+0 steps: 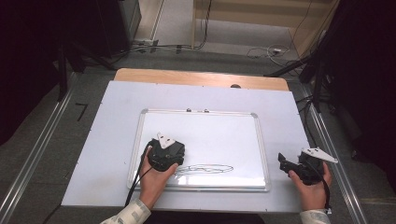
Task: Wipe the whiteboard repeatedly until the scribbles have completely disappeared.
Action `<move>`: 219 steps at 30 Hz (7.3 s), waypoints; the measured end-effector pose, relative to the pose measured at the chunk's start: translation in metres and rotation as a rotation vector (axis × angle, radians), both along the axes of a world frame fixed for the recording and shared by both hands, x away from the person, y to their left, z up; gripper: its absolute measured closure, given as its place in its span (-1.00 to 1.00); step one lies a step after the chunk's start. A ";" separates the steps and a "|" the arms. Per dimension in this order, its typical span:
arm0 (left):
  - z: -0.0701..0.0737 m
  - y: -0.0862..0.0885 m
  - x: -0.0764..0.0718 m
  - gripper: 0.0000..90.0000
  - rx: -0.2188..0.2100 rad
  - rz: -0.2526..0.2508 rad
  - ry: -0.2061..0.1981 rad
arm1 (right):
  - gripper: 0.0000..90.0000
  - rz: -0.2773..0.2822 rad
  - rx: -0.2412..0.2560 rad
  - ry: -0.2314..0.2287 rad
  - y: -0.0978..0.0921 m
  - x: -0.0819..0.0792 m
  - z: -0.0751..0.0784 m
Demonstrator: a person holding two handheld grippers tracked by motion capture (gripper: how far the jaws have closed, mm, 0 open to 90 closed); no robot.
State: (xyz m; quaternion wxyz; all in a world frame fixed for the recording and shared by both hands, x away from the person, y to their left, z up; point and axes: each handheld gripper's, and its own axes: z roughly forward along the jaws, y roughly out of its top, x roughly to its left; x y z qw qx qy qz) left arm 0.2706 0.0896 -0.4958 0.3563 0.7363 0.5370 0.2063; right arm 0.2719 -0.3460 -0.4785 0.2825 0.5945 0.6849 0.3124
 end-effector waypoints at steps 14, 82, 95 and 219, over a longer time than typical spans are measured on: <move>0.000 -0.005 0.002 -0.10 0.032 -0.017 -0.009 | -0.71 -0.005 0.004 -0.004 0.000 -0.001 0.001; 0.000 -0.059 0.014 -0.09 0.054 -0.125 -0.022 | -0.71 -0.001 -0.004 -0.005 0.002 0.000 0.000; 0.000 -0.077 0.016 -0.09 0.059 -0.151 -0.023 | -0.71 -0.001 -0.003 -0.006 0.002 0.000 0.001; 0.002 -0.182 0.020 -0.09 0.065 -0.339 -0.016 | -0.71 0.010 -0.005 -0.006 0.000 -0.001 0.000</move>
